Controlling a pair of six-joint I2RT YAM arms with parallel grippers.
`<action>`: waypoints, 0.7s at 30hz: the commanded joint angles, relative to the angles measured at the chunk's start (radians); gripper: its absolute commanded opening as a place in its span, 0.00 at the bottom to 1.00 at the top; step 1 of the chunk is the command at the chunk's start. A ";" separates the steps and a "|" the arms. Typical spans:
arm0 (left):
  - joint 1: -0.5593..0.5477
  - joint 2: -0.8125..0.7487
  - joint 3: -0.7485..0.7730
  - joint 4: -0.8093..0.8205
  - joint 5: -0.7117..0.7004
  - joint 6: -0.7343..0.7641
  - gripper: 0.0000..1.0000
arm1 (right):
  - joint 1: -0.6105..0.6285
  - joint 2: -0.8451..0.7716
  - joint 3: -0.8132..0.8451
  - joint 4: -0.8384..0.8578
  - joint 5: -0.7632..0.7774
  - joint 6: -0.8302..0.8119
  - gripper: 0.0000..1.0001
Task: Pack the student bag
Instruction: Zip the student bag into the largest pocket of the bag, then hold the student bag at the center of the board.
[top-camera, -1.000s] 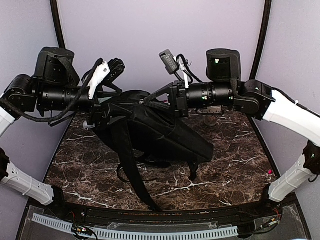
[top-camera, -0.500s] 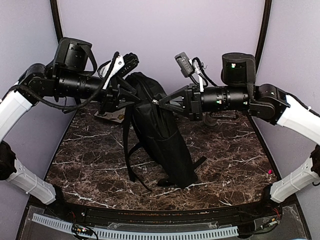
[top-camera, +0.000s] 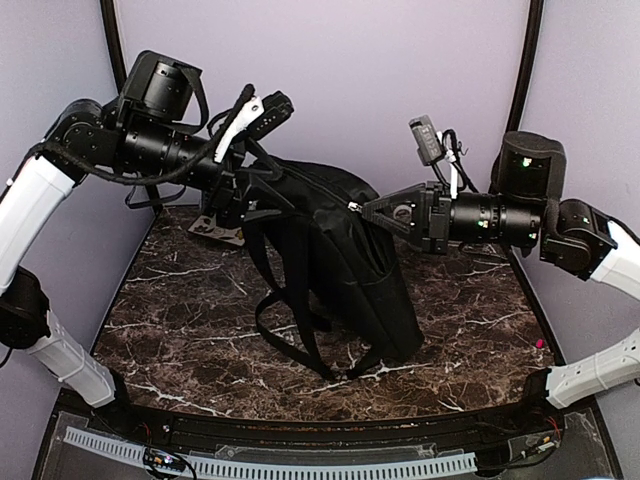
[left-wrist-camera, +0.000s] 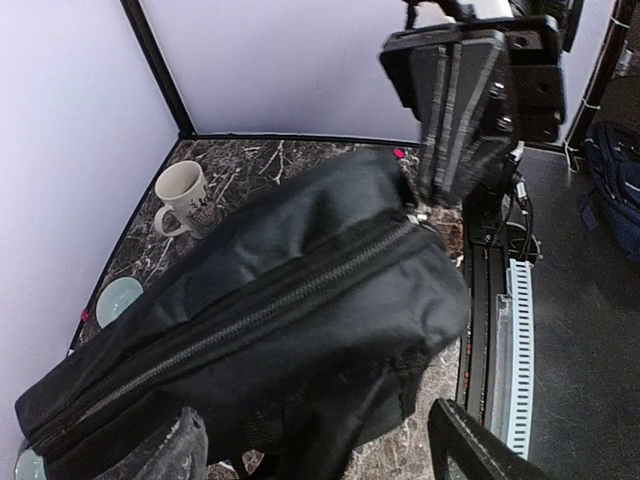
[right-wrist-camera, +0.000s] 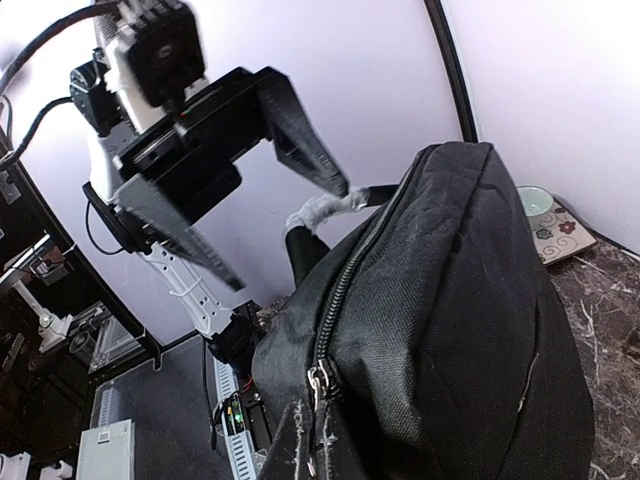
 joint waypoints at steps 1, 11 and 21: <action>-0.089 -0.030 0.034 -0.105 -0.018 -0.030 0.79 | -0.003 -0.008 0.011 0.120 0.050 0.013 0.00; -0.215 0.010 -0.036 -0.092 -0.230 0.074 0.83 | -0.001 0.029 0.049 0.128 0.015 0.022 0.00; -0.215 0.060 -0.083 -0.035 -0.292 0.199 0.36 | -0.003 0.039 0.081 0.097 0.013 0.004 0.00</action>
